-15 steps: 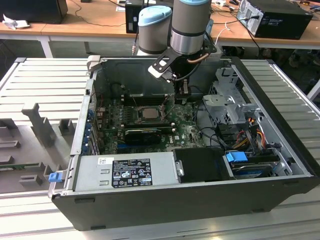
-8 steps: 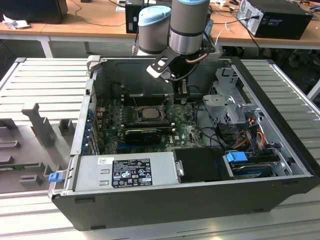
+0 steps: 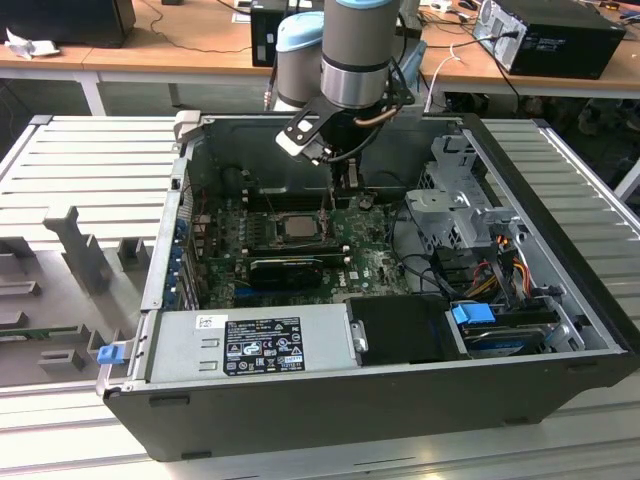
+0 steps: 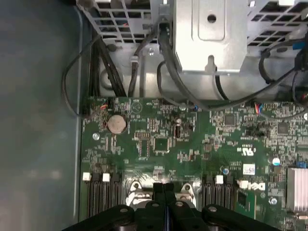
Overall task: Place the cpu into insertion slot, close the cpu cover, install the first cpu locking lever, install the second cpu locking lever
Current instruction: 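Close the cpu cover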
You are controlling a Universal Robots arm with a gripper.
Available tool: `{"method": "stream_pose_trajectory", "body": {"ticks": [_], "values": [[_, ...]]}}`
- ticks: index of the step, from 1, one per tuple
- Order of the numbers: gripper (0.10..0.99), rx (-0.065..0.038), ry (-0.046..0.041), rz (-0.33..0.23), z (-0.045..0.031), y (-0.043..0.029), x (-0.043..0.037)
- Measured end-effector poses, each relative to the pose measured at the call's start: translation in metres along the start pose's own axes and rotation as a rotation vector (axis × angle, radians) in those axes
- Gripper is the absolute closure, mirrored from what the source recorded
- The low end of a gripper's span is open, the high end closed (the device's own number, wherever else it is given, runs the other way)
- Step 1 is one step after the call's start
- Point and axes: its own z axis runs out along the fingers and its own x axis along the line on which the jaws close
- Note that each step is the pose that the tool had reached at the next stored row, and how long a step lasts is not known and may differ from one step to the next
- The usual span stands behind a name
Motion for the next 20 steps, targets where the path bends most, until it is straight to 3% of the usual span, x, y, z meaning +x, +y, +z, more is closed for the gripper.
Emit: {"method": "stream_pose_trajectory", "body": {"ticks": [4, 10, 15, 20], "values": [[0.98, 0.0, 0.0038, 0.0, 0.0029, -0.0159, 0.0003], [0.98, 0.004, 0.0046, -0.007, 0.0134, -0.0229, 0.0001], [0.98, 0.007, 0.0099, -0.012, 0.0154, -0.0381, 0.0003], [0.98, 0.007, 0.0122, -0.012, 0.015, -0.0484, 0.0005]]}}
